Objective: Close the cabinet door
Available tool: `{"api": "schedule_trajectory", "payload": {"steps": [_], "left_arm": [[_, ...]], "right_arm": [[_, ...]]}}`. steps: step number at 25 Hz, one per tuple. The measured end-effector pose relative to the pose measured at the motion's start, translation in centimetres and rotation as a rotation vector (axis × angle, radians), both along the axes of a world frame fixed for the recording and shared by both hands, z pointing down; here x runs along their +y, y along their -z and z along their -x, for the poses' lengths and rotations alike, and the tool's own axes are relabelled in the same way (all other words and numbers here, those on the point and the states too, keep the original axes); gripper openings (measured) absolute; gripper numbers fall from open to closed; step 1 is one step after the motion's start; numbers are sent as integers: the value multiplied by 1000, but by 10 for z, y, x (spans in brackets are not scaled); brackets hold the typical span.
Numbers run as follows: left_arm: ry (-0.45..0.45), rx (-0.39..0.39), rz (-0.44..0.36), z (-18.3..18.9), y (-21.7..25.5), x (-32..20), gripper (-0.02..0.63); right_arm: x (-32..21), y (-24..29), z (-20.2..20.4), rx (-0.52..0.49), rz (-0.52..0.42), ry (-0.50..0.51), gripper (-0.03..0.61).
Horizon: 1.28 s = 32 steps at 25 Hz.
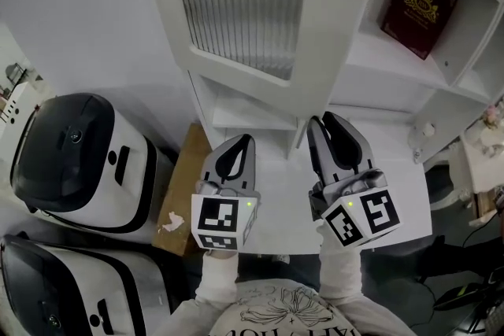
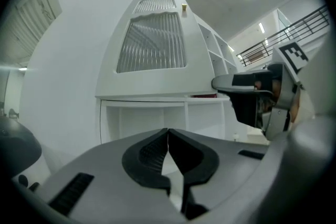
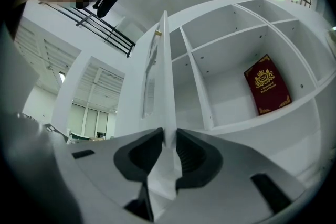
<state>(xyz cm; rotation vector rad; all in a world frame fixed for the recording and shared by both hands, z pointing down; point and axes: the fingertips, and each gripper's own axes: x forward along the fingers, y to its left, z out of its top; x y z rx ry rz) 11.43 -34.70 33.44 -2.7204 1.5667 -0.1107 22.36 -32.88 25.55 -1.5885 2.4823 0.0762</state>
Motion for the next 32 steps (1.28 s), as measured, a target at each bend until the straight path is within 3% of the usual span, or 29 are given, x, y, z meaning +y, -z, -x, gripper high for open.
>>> {"api": "schedule_trajectory", "payload": {"steps": [10,32], "left_arm": [[64,-10,-16,-16,6,-9,5],[152,-24,-5,-28,-1,-30,5]], "right_arm": [[-20,0,-13,6,3,77,81],[-59,-2,-33,-35,-14,144,86]]}}
